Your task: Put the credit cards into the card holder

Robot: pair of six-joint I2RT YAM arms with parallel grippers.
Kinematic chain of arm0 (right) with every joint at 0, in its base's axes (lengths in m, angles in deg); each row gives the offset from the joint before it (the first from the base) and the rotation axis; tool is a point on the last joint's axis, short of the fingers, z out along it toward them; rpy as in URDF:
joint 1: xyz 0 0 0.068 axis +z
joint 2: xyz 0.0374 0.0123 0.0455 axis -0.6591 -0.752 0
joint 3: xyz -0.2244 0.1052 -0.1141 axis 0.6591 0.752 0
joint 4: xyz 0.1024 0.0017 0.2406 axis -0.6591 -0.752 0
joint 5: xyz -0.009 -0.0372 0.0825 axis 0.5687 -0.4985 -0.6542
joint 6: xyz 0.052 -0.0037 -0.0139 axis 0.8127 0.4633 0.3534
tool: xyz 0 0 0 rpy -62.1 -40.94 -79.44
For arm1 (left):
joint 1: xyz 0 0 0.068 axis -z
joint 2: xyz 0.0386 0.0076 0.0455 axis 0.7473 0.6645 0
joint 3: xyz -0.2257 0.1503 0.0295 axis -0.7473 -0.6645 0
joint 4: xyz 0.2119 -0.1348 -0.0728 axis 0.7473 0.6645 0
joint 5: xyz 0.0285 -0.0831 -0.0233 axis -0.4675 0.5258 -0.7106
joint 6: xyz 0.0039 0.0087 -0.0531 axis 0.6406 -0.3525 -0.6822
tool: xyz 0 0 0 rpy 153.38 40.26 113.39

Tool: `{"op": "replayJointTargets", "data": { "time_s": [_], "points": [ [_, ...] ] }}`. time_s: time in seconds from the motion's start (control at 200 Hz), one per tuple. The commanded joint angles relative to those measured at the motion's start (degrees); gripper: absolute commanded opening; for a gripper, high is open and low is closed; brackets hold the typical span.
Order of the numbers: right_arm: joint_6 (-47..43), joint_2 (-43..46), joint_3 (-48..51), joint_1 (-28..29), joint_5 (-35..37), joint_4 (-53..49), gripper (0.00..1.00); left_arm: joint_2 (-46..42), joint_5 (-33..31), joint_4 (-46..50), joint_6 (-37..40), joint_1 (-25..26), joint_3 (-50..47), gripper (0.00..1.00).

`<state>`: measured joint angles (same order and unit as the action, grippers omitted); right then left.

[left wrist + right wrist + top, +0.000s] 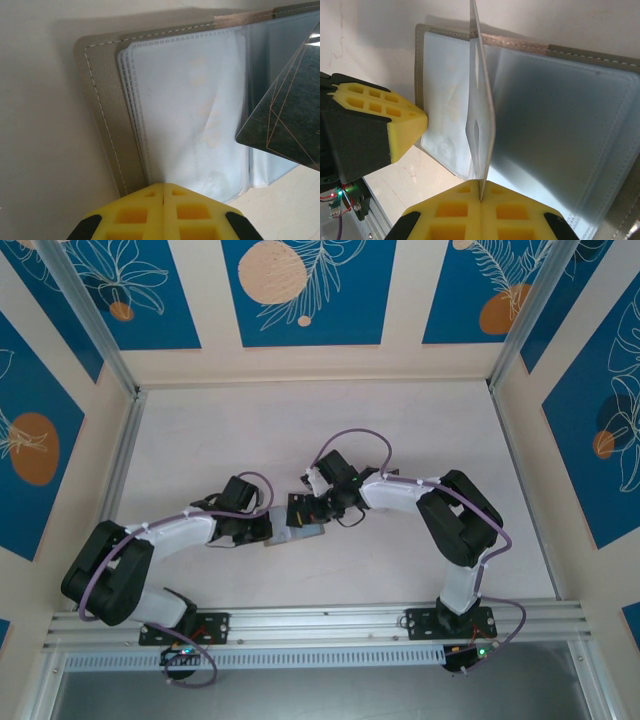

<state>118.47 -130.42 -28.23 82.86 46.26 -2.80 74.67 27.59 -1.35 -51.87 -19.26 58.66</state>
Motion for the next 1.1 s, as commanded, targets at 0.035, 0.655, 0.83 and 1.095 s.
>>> {"op": "replayJointTargets", "data": {
  "time_s": [0.035, 0.655, 0.83, 1.095],
  "points": [
    [0.4, 0.0, 1.3, -0.4, 1.1, -1.0, 0.0, 2.2, -1.3, 1.1, -1.0, -0.2, -1.8, 0.05],
    [0.5, 0.7, 1.7, -1.4, 1.1, -1.0, 0.0, 2.6, -1.4, 0.8, -1.3, -0.1, -2.1, 0.05],
    [0.3, 1.1, 1.9, -1.9, 1.2, -1.3, 0.0, 2.9, -1.3, 0.4, -1.2, 0.0, -2.0, 0.05],
    [0.6, 0.0, 1.3, -1.0, 0.8, -1.2, 0.0, 2.9, -1.3, 0.4, -1.3, 0.0, -2.2, 0.05]
  ]
}}
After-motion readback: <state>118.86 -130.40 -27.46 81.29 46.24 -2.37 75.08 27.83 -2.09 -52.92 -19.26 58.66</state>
